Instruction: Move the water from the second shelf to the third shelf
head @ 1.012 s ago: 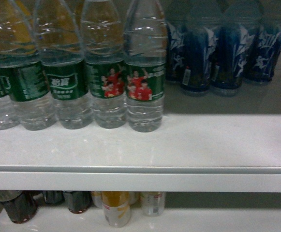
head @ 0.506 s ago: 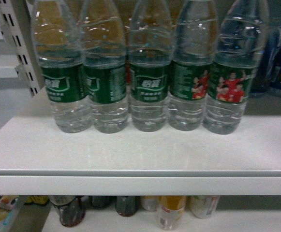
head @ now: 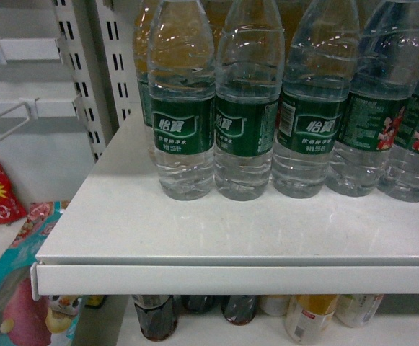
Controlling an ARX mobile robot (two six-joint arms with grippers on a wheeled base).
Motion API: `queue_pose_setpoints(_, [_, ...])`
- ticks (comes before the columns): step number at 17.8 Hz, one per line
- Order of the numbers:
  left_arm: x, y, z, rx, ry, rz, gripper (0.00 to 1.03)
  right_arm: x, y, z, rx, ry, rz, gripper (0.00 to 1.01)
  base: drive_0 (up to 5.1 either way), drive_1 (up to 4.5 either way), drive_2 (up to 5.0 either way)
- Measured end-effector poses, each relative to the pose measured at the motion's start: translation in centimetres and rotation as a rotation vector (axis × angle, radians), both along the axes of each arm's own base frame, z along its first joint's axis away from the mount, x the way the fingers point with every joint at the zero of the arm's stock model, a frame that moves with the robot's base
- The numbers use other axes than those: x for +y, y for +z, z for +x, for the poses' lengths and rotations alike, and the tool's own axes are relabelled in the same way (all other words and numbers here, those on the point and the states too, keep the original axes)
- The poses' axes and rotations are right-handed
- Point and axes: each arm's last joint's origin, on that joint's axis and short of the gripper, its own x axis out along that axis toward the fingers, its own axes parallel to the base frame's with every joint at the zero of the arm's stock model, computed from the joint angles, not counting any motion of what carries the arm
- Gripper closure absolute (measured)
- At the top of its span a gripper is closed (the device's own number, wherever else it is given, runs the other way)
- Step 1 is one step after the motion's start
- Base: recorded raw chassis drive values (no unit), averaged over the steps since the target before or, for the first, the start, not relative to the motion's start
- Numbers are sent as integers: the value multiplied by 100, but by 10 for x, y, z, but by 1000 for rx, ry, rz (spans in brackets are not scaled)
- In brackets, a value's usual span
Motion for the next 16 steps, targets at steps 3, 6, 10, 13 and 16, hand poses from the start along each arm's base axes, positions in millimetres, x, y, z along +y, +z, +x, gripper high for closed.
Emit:
queue_pose_setpoints(3, [0,0,0,0,-3,0,5,0,0,0,0,-1,0,59,0,0,0])
queue_pose_setpoints(6, [0,0,0,0,-3,0,5,0,0,0,0,0,0,59,0,0,0])
queue_pose_setpoints(10, [0,0,0,0,-3,0,5,0,0,0,0,0,0,59,0,0,0])
queue_pose_setpoints(13, [0,0,0,0,-4,0,5,2,7,0,-139,43,-33,60,0,0,0])
queue_pose_setpoints(16, [0,0,0,0,-3,0,5,14,21,1,-168,127,-30,60,0,0,0])
